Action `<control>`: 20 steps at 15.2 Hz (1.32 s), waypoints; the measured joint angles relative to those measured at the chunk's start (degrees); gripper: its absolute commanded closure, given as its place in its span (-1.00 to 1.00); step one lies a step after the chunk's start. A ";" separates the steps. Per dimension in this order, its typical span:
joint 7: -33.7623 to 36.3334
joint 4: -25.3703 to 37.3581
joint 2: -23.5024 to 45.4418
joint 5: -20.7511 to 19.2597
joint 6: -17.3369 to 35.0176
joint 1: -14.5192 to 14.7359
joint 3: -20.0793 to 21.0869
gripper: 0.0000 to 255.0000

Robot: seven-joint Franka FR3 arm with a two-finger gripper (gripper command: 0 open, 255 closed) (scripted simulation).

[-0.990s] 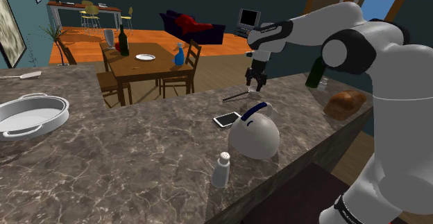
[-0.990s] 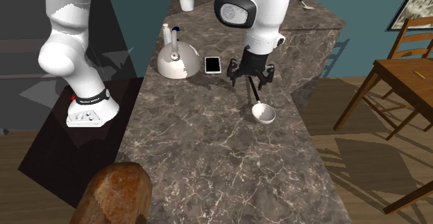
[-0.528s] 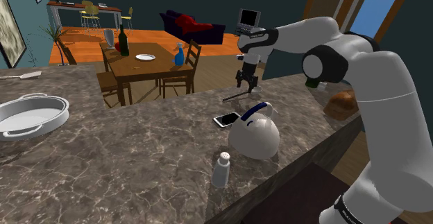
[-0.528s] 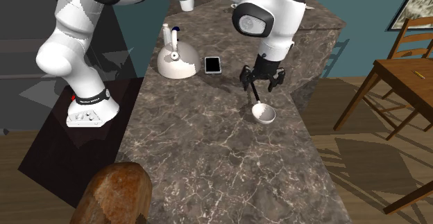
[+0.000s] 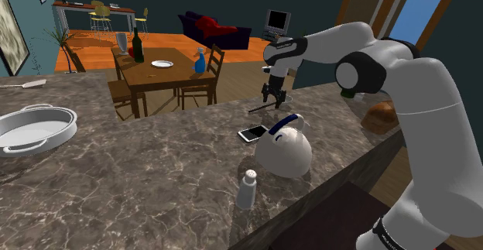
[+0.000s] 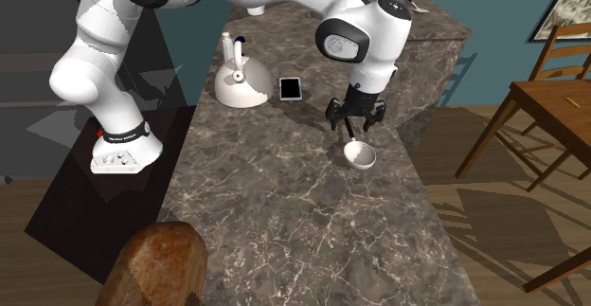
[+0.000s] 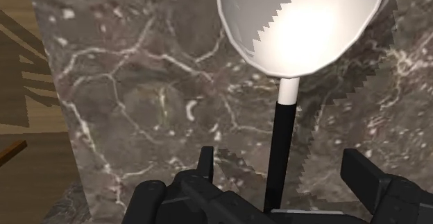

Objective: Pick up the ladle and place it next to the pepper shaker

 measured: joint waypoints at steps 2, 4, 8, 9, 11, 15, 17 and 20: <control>-0.01 -0.03 0.00 0.00 0.04 0.00 0.00 -1.00; -0.01 -0.04 0.00 0.01 0.05 0.00 0.00 1.00; 0.00 -0.03 -0.08 0.00 0.06 0.03 -0.01 1.00; 0.02 -0.05 -0.09 -0.01 0.06 0.04 -0.02 1.00; 0.03 -0.03 -0.08 -0.01 0.04 0.04 -0.02 1.00; 0.02 0.13 -0.15 -0.06 -0.23 -0.02 -0.05 1.00; 0.19 0.31 -0.75 -0.29 -0.99 0.07 -0.20 1.00; 0.65 1.80 -1.29 -0.62 -2.91 0.00 -0.37 1.00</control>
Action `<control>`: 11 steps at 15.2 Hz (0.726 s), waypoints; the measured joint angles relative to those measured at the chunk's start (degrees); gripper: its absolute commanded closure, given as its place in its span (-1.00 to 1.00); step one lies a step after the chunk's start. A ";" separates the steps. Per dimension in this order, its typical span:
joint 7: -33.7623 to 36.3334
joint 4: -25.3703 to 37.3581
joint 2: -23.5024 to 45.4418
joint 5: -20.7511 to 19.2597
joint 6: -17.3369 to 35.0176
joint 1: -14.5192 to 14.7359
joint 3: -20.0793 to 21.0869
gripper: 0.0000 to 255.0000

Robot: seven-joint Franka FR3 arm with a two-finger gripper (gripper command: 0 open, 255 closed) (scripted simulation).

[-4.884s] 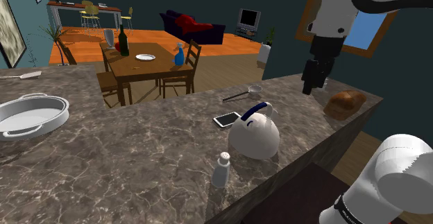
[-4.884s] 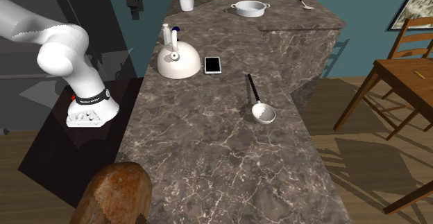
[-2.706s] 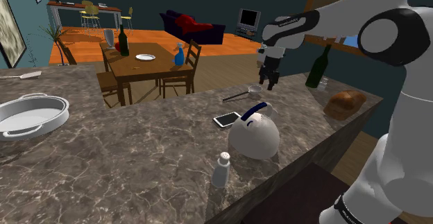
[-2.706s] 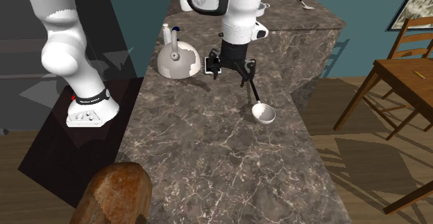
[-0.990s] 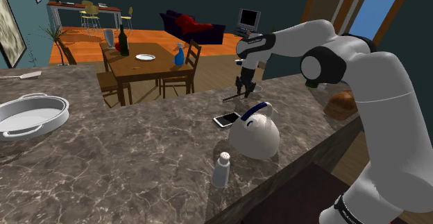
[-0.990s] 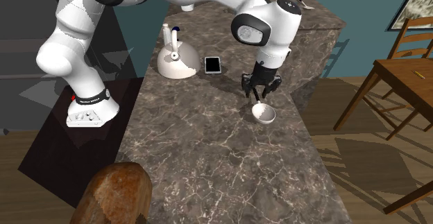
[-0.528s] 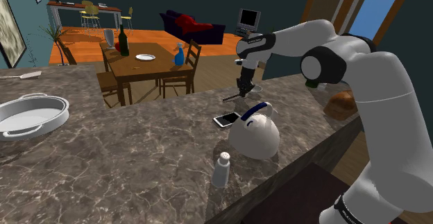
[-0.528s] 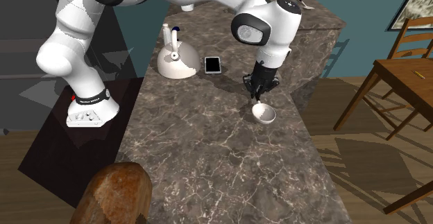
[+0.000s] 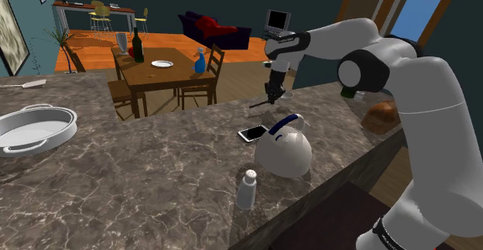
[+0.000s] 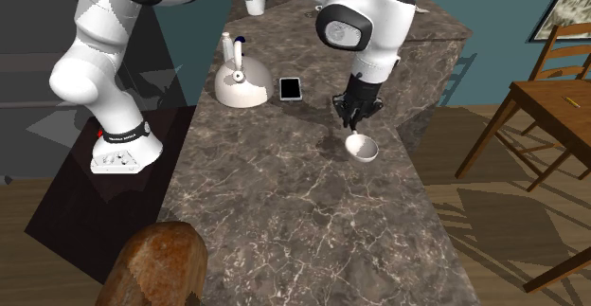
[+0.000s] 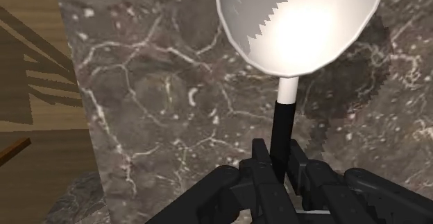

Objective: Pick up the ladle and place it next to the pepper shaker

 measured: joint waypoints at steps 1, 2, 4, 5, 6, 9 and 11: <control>0.12 0.66 -0.10 -0.09 -0.72 -0.10 -0.05 1.00; 0.21 1.27 -0.24 -0.18 -1.44 -0.20 -0.11 1.00; 0.43 2.05 -0.67 -0.39 -2.60 -0.26 -0.23 1.00; 0.61 2.69 -0.78 -0.47 -3.31 -0.30 -0.27 1.00; 0.63 3.40 -0.78 -0.52 -3.99 -0.49 -0.30 1.00; 1.06 5.29 -1.01 -0.71 -6.03 -0.72 -0.39 1.00; 1.24 6.65 -1.10 -0.81 -7.42 -0.97 -0.45 1.00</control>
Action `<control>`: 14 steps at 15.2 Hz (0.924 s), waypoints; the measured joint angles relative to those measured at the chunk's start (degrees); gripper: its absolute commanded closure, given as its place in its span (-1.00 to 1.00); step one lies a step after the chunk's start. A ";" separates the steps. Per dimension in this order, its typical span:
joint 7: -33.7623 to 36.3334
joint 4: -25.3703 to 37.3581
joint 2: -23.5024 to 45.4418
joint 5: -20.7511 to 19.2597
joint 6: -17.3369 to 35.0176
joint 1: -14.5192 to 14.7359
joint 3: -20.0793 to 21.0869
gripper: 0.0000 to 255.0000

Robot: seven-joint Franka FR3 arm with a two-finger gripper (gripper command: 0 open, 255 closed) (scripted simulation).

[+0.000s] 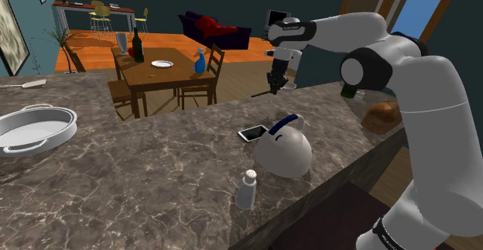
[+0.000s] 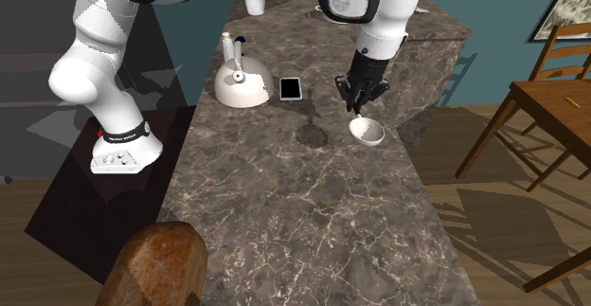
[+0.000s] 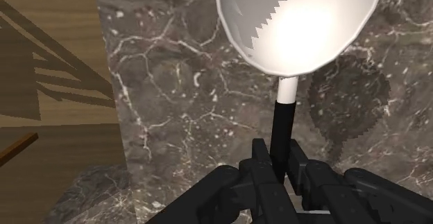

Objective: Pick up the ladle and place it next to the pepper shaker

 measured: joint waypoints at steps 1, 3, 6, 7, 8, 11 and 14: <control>0.15 0.67 -0.12 -0.07 -0.76 -0.08 -0.04 1.00; 0.39 1.56 -0.61 -0.26 -2.07 -0.14 -0.14 1.00; 0.81 4.63 -0.27 -0.24 -4.68 -0.75 -0.12 1.00; 0.91 5.36 -0.29 -0.26 -5.40 -0.89 -0.13 1.00; 1.03 6.01 -0.39 -0.30 -6.12 -0.99 -0.16 1.00; 1.44 9.27 0.14 -0.19 -8.73 -1.72 -0.09 1.00; 1.98 12.77 0.76 -0.01 -11.46 -2.43 0.04 1.00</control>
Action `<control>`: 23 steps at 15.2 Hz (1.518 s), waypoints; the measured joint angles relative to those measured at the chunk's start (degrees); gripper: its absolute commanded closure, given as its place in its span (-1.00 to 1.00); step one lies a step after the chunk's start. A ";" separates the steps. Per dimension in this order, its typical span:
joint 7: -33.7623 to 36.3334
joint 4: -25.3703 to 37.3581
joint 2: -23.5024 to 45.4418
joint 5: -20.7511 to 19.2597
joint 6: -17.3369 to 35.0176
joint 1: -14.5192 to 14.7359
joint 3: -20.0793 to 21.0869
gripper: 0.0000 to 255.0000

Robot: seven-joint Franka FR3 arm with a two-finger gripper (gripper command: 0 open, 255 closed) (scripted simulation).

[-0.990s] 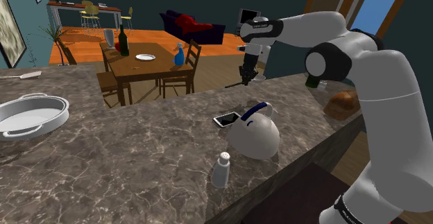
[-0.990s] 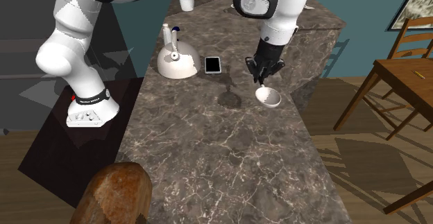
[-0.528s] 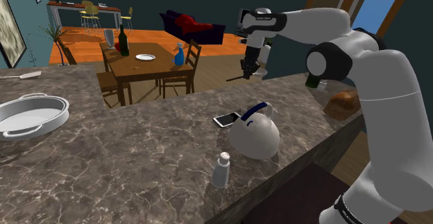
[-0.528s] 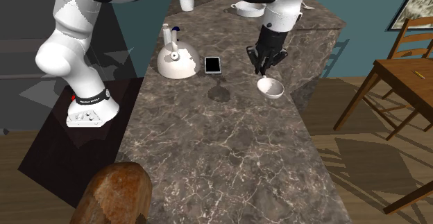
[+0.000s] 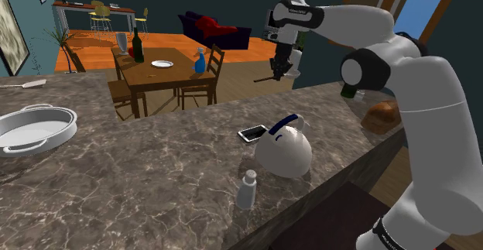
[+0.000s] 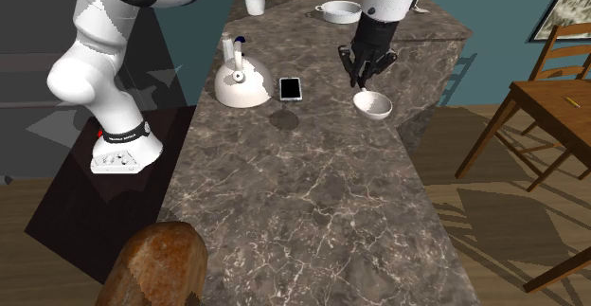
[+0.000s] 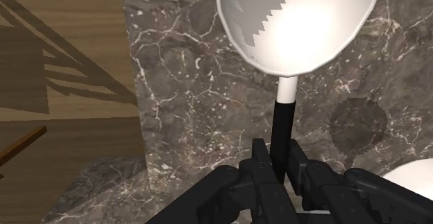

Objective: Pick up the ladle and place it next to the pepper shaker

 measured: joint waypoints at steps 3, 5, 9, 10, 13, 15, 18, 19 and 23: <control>0.43 4.37 1.17 0.37 -3.03 -1.18 0.21 1.00; 0.99 2.71 -0.22 -0.02 -2.78 -0.06 0.07 1.00; 3.78 -8.20 -7.12 -2.07 1.61 6.16 -0.34 1.00; 4.80 -10.07 -8.46 -2.49 2.33 7.57 -0.27 1.00; 7.75 -17.80 -13.45 -4.20 5.65 12.08 -0.10 1.00; 10.08 -21.20 -15.73 -5.01 7.25 14.63 0.36 1.00; 13.52 -25.01 -18.71 -6.08 8.82 17.90 1.13 1.00; 14.87 -27.82 -20.66 -6.79 10.01 19.39 1.43 1.00; 20.02 -31.78 -23.55 -7.80 12.10 23.39 3.08 1.00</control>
